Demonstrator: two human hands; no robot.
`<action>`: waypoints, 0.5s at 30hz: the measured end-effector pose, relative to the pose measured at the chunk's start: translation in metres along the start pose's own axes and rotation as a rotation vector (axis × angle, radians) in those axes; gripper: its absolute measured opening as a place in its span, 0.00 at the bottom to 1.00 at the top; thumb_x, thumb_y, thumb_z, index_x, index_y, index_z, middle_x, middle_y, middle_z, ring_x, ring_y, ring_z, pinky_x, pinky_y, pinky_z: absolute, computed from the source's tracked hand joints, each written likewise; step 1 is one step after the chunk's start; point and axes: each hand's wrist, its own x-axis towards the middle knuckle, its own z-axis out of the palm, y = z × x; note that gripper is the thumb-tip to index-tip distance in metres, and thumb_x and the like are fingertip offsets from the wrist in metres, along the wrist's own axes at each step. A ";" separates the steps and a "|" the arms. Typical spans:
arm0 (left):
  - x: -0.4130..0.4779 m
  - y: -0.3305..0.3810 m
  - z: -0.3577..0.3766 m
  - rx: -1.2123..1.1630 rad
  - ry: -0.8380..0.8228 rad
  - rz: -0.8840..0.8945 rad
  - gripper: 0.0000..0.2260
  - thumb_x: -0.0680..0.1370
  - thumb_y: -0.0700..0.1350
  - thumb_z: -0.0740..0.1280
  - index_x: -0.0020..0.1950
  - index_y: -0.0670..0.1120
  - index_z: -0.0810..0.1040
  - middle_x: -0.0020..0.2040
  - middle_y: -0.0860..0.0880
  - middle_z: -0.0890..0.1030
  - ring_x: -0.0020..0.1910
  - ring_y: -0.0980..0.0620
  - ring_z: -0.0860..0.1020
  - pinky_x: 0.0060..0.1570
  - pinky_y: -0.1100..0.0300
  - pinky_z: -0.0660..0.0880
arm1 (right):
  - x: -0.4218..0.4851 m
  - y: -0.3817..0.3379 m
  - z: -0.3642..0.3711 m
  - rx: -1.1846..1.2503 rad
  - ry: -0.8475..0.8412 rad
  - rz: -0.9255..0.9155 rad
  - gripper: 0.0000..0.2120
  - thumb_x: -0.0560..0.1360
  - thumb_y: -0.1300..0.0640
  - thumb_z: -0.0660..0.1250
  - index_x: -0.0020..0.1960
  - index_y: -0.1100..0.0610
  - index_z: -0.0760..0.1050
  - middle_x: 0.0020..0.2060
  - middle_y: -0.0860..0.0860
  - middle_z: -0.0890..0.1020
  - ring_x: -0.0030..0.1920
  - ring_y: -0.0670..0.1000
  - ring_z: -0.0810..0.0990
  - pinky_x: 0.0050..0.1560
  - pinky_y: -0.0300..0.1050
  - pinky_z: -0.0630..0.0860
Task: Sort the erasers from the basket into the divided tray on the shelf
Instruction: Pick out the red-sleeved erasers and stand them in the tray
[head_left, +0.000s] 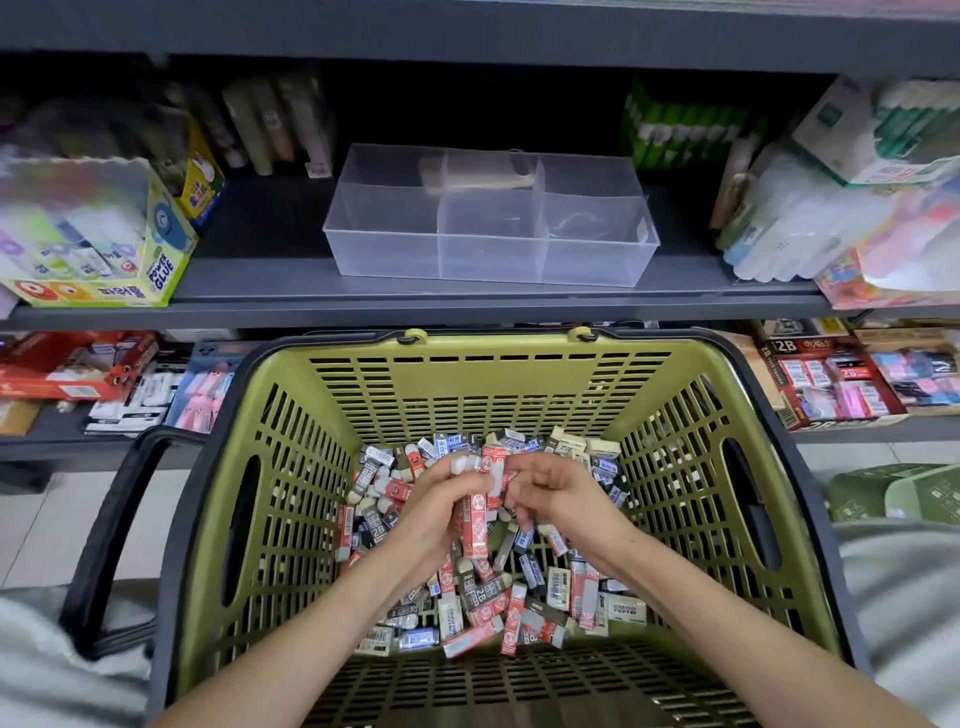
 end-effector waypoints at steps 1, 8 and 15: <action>0.000 -0.001 0.000 0.017 0.030 -0.001 0.09 0.67 0.36 0.70 0.46 0.40 0.76 0.32 0.48 0.81 0.30 0.53 0.79 0.28 0.64 0.74 | 0.001 0.000 0.001 -0.054 0.008 -0.005 0.12 0.75 0.71 0.62 0.53 0.58 0.76 0.30 0.49 0.80 0.27 0.45 0.75 0.32 0.38 0.74; -0.004 -0.003 0.003 0.160 0.206 0.085 0.07 0.67 0.38 0.70 0.43 0.41 0.74 0.34 0.47 0.78 0.36 0.49 0.76 0.41 0.55 0.73 | 0.003 -0.002 0.008 -0.384 0.041 -0.096 0.09 0.72 0.63 0.70 0.52 0.58 0.77 0.28 0.48 0.77 0.26 0.40 0.74 0.31 0.33 0.71; -0.012 0.038 0.007 0.110 0.175 0.156 0.05 0.74 0.34 0.65 0.49 0.40 0.73 0.34 0.45 0.82 0.29 0.52 0.78 0.32 0.59 0.73 | -0.007 -0.051 -0.007 -0.265 0.097 -0.273 0.05 0.73 0.54 0.68 0.45 0.43 0.80 0.32 0.49 0.79 0.30 0.44 0.73 0.36 0.33 0.71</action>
